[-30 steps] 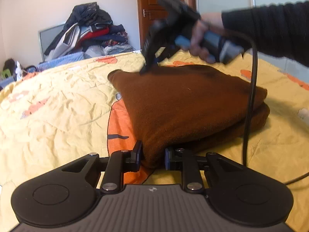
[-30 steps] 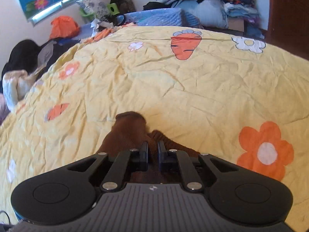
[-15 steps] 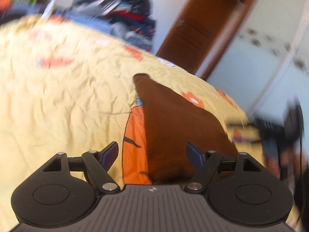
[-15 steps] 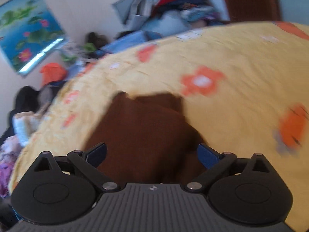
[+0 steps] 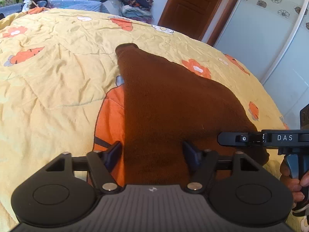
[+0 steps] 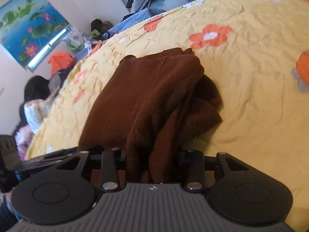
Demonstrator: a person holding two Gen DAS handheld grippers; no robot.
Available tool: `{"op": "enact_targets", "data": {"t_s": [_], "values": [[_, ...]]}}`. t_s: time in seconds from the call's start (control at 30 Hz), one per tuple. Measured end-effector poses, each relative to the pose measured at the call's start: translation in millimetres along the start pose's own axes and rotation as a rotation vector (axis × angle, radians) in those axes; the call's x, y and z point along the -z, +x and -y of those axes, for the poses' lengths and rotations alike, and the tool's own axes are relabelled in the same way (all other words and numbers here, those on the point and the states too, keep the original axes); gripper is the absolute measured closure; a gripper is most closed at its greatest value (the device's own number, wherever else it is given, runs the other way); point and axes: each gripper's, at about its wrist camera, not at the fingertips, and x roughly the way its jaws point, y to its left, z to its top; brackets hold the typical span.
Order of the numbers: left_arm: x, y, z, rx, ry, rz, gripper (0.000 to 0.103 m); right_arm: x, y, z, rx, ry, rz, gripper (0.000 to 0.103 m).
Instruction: Fold small clothes
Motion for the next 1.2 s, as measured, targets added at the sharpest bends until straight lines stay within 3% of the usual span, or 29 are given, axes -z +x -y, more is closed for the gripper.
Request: {"op": "enact_targets", "data": {"t_s": [0.2,0.37,0.4,0.47,0.53,0.67,0.7,0.73,0.77,0.83,0.93,1.0,1.07,1.13,1.2], "values": [[0.8,0.1,-1.0,0.004,0.016,0.003,0.039,9.3,-17.7,1.5,-0.034,0.013,0.029,0.066],[2.7,-1.5,-2.2,0.012,0.03,0.012,0.038,13.9,-17.7,12.9,-0.03,0.084,0.043,0.03],[3.4,-2.1,-2.7,0.015,0.031,0.014,0.038,13.5,-21.8,12.4,-0.024,0.098,0.047,0.016],[4.3,-2.4,-2.4,0.016,0.035,0.019,0.038,14.3,-32.0,10.2,-0.002,0.094,0.081,0.006],[4.7,-2.3,-0.8,0.014,0.036,0.022,0.037,16.3,-39.6,7.9,0.019,0.069,0.097,0.006],[3.5,-0.8,1.1,0.013,0.027,0.02,0.036,19.3,-28.3,11.5,0.04,0.078,0.043,0.008],[2.6,-1.3,0.1,0.017,0.019,0.018,0.047,21.4,-26.8,8.6,0.031,0.055,0.062,0.018],[1.1,-2.3,-2.3,0.027,0.002,0.011,0.064,22.6,-22.3,7.5,0.005,0.053,0.048,0.05],[-0.9,-4.8,-6.0,0.047,-0.024,0.001,0.067,22.5,-17.2,6.8,-0.026,0.058,0.028,0.068],[-2.5,-15.5,-7.2,0.053,-0.038,-0.015,0.073,24.3,-10.9,5.4,-0.042,0.057,0.003,0.069],[9.0,-30.4,-4.6,0.056,0.029,-0.028,0.073,30.9,-25.8,-3.5,-0.057,0.008,-0.001,0.07],[20.8,-28.5,-5.9,0.034,0.075,-0.017,0.064,41.2,-32.2,-3.7,-0.058,-0.007,-0.012,0.067],[20.4,-34.5,-6.7,0.028,0.077,-0.002,0.061,51.9,-31.1,-3.0,-0.046,-0.019,-0.011,0.058],[14.6,-50.1,-2.0,-0.005,0.101,0.034,0.059,48.0,-36.3,-5.2,-0.05,-0.023,-0.026,0.032],[9.2,-68.1,8.1,-0.032,0.171,0.126,0.055,32.7,-53.6,-7.9,0.002,-0.014,0.034,0.026]]}}
